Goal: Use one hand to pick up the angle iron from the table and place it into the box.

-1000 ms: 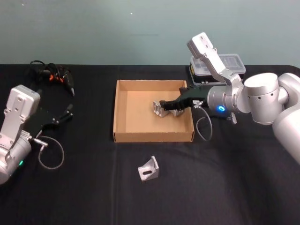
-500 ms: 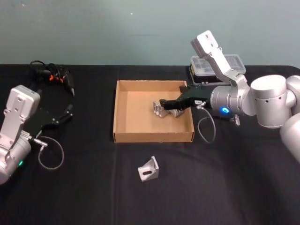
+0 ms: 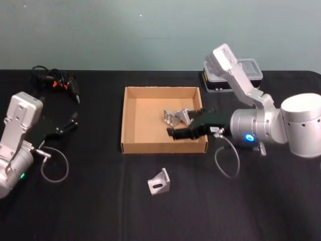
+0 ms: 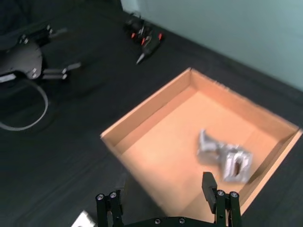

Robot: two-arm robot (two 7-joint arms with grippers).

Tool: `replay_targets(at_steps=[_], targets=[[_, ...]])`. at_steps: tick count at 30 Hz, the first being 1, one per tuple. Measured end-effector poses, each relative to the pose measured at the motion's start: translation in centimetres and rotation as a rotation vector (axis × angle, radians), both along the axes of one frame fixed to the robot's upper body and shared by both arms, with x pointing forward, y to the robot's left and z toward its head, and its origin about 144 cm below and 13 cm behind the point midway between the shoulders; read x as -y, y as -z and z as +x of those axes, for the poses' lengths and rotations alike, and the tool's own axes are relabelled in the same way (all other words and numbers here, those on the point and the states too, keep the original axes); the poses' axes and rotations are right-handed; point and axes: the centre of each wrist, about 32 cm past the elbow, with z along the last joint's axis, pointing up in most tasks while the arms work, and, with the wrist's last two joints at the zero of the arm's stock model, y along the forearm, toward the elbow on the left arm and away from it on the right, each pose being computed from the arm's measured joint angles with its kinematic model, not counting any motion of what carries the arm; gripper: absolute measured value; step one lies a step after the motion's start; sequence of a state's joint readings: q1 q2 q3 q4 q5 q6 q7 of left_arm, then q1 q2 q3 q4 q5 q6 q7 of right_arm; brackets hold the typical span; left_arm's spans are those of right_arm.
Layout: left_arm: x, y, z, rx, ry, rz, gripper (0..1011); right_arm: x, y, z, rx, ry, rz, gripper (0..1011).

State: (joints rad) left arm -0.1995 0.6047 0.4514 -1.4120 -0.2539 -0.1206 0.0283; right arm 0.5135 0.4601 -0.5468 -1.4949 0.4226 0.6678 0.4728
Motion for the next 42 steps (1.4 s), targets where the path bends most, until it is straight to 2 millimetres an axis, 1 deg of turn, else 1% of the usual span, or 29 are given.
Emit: replay_targets(at_steps=[4, 7, 10, 13, 17, 20, 27, 34, 42], targets=[[0.0, 0.0, 0.0, 0.000, 0.000, 0.000, 1011, -0.3, -0.3, -1.1, -0.035, 0.002, -0.011, 1002], [0.0, 0.0, 0.0, 0.000, 0.000, 0.000, 1011, -0.7, -0.6, -2.4, -0.062, 0.003, -0.021, 1002], [0.0, 0.0, 0.0, 0.000, 0.000, 0.000, 1011, -0.9, -0.9, -3.2, -0.072, -0.002, -0.022, 1002], [0.0, 0.0, 0.0, 0.000, 0.000, 0.000, 1012, -1.4, -1.3, -4.4, -0.082, -0.013, -0.026, 1002], [0.0, 0.0, 0.0, 0.000, 0.000, 0.000, 1011, -2.1, -1.5, -5.2, -0.097, -0.026, -0.032, 1002], [0.0, 0.0, 0.0, 0.000, 0.000, 0.000, 1011, -3.0, -1.5, -5.7, -0.128, -0.034, -0.051, 1002], [0.0, 0.0, 0.0, 0.000, 0.000, 0.000, 1011, -4.6, -1.4, -5.6, -0.194, -0.017, -0.090, 1002], [0.0, 0.0, 0.0, 0.000, 0.000, 0.000, 1011, -6.3, -1.1, -4.9, -0.252, -0.009, -0.149, 1002], [0.0, 0.0, 0.0, 0.000, 0.000, 0.000, 1011, -7.5, -0.7, -4.2, -0.272, -0.002, -0.193, 1002]])
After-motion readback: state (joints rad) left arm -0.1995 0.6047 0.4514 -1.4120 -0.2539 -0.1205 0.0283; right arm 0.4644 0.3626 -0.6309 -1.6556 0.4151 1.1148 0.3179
